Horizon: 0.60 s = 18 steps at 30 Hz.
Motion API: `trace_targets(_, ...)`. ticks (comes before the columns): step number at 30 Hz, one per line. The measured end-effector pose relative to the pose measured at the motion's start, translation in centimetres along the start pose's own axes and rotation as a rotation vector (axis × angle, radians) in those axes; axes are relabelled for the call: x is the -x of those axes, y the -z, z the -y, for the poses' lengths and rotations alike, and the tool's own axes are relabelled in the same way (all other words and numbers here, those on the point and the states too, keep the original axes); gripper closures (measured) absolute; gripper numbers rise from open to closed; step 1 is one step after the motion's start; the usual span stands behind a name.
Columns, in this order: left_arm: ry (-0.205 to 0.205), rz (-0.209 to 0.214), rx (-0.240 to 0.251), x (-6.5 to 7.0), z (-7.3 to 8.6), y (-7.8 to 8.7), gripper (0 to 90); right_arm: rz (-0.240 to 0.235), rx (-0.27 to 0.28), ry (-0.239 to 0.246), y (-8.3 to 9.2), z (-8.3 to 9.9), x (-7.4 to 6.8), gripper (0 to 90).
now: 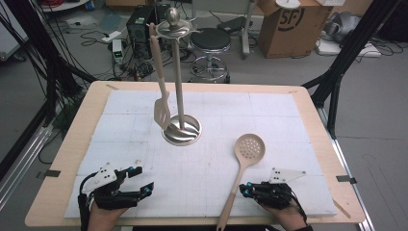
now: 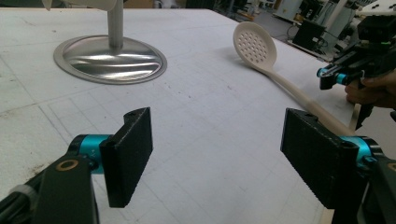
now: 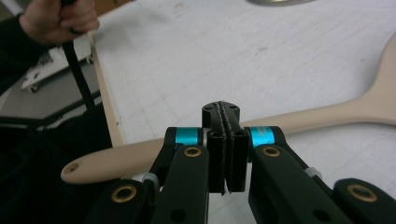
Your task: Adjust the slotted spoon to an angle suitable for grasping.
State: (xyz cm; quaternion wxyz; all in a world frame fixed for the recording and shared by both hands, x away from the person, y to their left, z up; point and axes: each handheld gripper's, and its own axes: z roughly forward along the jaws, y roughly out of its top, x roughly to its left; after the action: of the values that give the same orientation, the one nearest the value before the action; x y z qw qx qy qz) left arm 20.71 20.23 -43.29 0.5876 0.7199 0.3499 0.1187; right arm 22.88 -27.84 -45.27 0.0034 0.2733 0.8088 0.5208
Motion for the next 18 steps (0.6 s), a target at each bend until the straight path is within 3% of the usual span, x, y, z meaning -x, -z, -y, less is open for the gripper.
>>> trace_targets(5, -0.002, 0.002, -0.001, 0.0, 0.0, 0.0, 25.8, -0.054, -0.084, -0.011, -0.6, 0.0, 0.0, 89.8)
trace_targets(11, -0.004, -0.001, -0.001, 0.1, -0.1, 0.0, 25.8, -0.053, -0.170, 0.009, -1.5, -0.1, -0.5, 89.8)
trace_targets(18, -0.003, 0.001, -0.003, 0.1, -0.1, -0.1, 25.8, -0.053, -0.185, 0.018, -1.9, -0.2, -0.5, 89.8)
